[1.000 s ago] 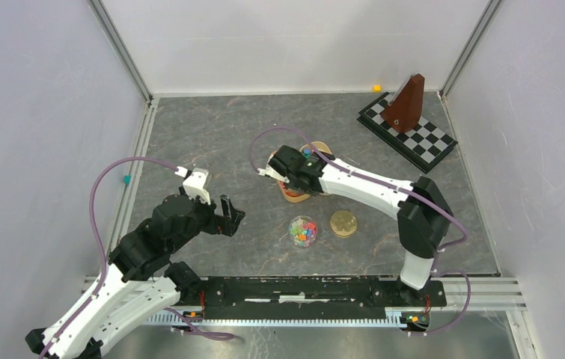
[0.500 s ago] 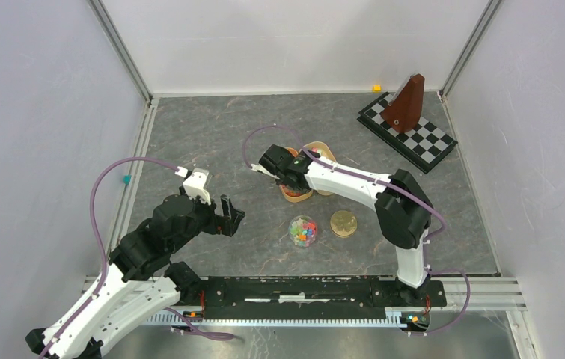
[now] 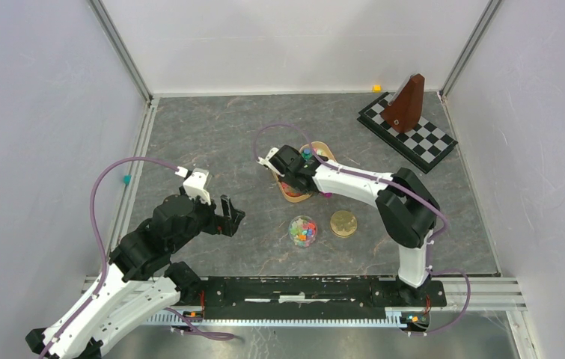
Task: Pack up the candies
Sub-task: Scoop the fake candies from the storage box.
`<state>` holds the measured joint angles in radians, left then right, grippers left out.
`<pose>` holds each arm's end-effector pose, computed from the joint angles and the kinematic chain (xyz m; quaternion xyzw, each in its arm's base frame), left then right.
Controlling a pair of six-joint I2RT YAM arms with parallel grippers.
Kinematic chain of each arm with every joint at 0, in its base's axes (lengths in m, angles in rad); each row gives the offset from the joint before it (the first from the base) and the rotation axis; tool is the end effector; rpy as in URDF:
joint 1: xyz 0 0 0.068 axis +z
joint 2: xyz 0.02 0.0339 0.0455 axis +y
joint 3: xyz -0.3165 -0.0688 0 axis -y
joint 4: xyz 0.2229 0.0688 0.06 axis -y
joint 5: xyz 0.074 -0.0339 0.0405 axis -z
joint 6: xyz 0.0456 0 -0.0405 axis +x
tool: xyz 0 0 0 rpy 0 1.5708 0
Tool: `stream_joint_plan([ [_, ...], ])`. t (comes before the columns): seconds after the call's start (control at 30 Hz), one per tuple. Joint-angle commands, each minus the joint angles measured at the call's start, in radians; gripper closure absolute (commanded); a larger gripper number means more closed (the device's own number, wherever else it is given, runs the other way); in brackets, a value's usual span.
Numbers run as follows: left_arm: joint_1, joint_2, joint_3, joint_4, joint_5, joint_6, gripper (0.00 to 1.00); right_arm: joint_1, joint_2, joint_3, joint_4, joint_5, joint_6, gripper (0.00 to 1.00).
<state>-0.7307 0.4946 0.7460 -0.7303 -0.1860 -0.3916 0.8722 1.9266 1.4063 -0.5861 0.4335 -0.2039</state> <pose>0.0413 -0.0257 0.3225 0.0961 0.8469 -0.2079 0.4799 0.2752 0.2979 0.2483 -0.4445 0.8415 -0.1240 0.2809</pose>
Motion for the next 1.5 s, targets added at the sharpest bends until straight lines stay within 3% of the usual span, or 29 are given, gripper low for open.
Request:
stream_joint_plan([
  [0.0,0.002,-0.006,0.0,0.02,-0.027,0.056,0.0,-0.011,-0.055,-0.061,0.111,-0.075,0.055,1.0],
  [0.93,0.002,0.008,-0.003,0.022,-0.031,0.054,0.0,-0.07,-0.315,-0.387,0.465,-0.155,0.139,1.0],
  [1.47,0.002,0.032,0.006,0.043,-0.006,0.054,0.0,-0.071,-0.59,-0.545,0.514,-0.223,0.086,1.0],
])
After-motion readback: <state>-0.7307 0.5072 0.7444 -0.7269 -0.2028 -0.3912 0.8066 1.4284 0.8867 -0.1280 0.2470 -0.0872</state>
